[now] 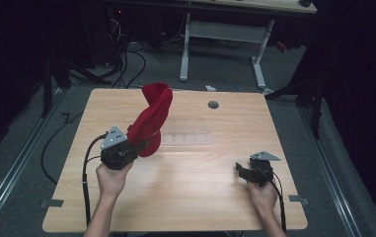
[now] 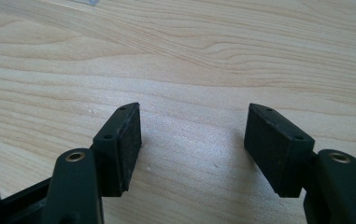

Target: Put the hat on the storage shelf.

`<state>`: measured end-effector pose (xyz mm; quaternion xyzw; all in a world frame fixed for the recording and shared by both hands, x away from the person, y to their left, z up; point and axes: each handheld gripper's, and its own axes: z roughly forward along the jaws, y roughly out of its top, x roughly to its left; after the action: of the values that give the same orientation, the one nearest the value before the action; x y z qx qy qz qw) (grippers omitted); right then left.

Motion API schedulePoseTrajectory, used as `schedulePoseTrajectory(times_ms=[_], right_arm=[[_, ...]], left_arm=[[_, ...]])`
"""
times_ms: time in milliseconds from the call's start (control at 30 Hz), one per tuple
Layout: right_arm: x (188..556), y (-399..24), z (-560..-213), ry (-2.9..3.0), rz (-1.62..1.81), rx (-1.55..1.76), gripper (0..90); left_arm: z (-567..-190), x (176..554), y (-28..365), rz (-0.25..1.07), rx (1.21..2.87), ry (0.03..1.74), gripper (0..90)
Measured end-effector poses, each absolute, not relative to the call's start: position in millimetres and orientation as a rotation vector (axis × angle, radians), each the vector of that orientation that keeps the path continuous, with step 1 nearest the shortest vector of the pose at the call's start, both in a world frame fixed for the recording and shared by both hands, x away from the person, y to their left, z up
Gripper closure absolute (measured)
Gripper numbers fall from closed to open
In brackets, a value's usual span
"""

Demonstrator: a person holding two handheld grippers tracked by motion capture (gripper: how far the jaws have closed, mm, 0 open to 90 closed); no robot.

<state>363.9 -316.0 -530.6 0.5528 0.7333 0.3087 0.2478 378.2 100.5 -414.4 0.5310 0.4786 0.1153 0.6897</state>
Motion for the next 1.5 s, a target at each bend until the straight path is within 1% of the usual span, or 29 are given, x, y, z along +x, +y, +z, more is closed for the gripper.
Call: schedulePoseTrajectory(times_ms=[333,600,1067,1500], right_arm=[[364,-316,-531,1.998,0.841,1.508,36.9],[364,-316,-531,1.997,0.841,1.508,36.8],[364,-316,-531,1.998,0.842,1.509,36.7],[363,-316,-531,1.996,0.842,1.510,36.7]], left_arm=[[-408,405,109,0.328,1.140,1.100,85.6],[-417,419,113,0.390,1.134,1.119,85.5],[-429,440,118,0.441,1.107,1.155,85.6],[-440,449,116,0.480,1.113,1.187,85.6]])
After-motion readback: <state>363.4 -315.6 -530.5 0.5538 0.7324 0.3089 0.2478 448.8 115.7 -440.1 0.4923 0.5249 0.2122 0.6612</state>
